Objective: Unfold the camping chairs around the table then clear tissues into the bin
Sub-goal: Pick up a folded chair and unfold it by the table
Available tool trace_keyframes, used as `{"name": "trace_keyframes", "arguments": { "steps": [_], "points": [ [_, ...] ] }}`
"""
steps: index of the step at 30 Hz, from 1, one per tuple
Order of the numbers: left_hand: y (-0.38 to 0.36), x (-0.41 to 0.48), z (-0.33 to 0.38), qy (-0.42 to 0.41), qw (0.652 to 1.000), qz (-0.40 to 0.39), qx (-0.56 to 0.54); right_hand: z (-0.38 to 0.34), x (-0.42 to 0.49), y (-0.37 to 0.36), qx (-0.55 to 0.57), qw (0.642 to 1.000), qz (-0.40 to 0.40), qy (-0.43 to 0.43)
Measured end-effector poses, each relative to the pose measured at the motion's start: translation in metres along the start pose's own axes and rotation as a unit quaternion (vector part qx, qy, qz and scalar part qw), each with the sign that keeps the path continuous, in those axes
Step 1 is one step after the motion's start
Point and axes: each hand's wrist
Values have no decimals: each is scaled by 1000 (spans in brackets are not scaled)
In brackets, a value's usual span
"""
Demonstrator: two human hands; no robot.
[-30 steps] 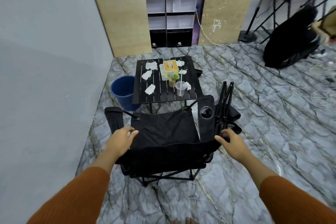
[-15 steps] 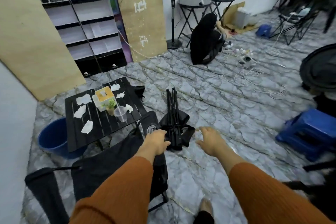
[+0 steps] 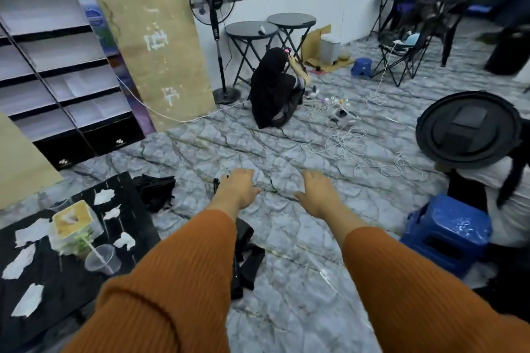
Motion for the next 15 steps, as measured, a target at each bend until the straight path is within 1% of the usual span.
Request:
{"name": "trace_keyframes", "arguments": {
  "steps": [3,7,15],
  "points": [
    [15,43,19,-4,1000,11,24,15,41,14,9,1000,0,-2],
    [30,103,34,6,999,0,36,29,101,30,15,1000,-6,1],
    [76,245,40,14,1000,-7,6,45,256,71,3,1000,6,2]
  ]
}}
Point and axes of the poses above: each hand's wrist, its own x-axis towards the middle knuckle, its own y-axis out of the back of the hand, z = x × y, and after that the axes turned 3 degrees about -x, right-handed
